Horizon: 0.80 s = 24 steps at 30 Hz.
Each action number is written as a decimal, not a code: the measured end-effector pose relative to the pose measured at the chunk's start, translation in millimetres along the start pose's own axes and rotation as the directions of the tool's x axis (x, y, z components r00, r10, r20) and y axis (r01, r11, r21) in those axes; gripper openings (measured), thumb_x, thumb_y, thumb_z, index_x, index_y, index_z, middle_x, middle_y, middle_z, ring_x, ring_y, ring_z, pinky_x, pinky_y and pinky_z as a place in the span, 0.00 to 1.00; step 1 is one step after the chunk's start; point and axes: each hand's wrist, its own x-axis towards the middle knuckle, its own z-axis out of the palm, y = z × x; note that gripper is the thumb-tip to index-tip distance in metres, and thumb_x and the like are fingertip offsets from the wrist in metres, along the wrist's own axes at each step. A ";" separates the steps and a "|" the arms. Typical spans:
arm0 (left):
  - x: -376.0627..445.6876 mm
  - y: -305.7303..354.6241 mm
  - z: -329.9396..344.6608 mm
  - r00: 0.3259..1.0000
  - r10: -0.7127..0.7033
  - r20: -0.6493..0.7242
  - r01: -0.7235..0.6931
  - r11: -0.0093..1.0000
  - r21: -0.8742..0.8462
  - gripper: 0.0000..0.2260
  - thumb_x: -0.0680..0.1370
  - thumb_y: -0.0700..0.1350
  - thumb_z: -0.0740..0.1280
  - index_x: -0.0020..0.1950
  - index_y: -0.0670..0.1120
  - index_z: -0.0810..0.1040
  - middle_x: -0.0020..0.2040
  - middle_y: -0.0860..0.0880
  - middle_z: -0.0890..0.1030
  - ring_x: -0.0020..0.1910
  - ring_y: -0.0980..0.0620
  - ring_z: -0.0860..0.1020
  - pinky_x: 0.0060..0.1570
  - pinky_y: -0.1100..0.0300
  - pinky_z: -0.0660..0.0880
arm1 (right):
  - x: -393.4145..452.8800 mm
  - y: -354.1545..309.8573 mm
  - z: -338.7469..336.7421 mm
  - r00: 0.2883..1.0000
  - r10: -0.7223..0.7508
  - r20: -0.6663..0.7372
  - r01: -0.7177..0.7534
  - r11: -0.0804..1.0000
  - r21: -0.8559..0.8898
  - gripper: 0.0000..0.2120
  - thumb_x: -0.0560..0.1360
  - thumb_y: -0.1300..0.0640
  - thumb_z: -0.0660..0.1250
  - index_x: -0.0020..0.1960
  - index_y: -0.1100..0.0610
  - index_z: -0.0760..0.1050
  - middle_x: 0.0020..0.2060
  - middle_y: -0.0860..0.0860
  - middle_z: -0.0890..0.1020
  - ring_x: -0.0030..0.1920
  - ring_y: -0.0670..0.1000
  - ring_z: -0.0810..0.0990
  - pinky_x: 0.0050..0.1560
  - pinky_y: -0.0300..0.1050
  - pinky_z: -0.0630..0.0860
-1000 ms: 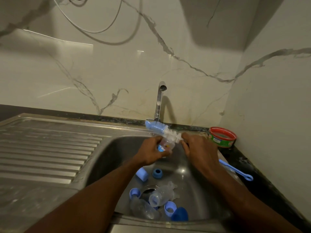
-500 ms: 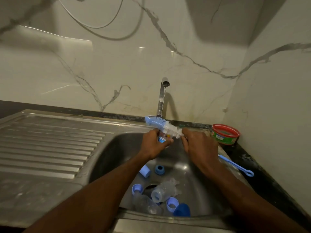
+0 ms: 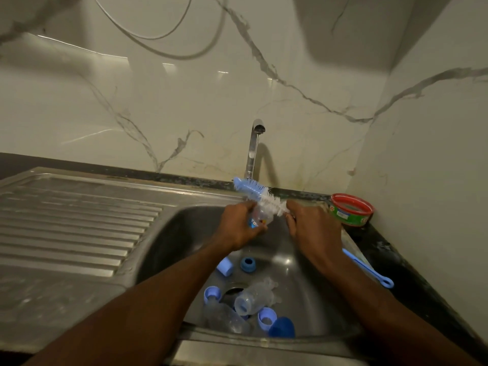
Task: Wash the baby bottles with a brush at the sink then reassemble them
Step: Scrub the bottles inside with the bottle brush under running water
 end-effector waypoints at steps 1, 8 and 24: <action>-0.2 4.3 4.1 1.000 0.010 0.005 -0.011 1.000 0.017 0.23 0.73 0.49 0.78 0.66 0.47 0.77 0.60 0.49 0.82 0.57 0.55 0.79 0.54 0.66 0.72 | 1.6 -1.6 1.2 1.000 0.006 -0.004 -0.006 1.000 -0.017 0.05 0.81 0.48 0.63 0.55 0.45 0.76 0.43 0.47 0.83 0.42 0.50 0.80 0.44 0.51 0.81; 7.5 -17.5 -6.6 0.947 -0.237 -0.215 0.237 0.971 -0.026 0.21 0.72 0.50 0.79 0.61 0.45 0.79 0.57 0.47 0.83 0.52 0.54 0.79 0.51 0.64 0.71 | -7.6 4.7 -5.2 0.999 -0.034 0.039 0.035 0.999 -0.028 0.06 0.82 0.47 0.62 0.57 0.43 0.75 0.43 0.46 0.82 0.42 0.49 0.80 0.43 0.48 0.79; 5.8 -18.3 -9.5 0.964 -0.128 -0.234 0.107 0.989 -0.099 0.21 0.74 0.47 0.78 0.64 0.43 0.78 0.59 0.45 0.83 0.57 0.52 0.80 0.53 0.66 0.72 | -5.9 5.8 -7.2 0.999 -0.025 -0.020 0.025 0.999 -0.032 0.13 0.82 0.43 0.61 0.62 0.46 0.77 0.46 0.48 0.84 0.42 0.48 0.79 0.41 0.43 0.75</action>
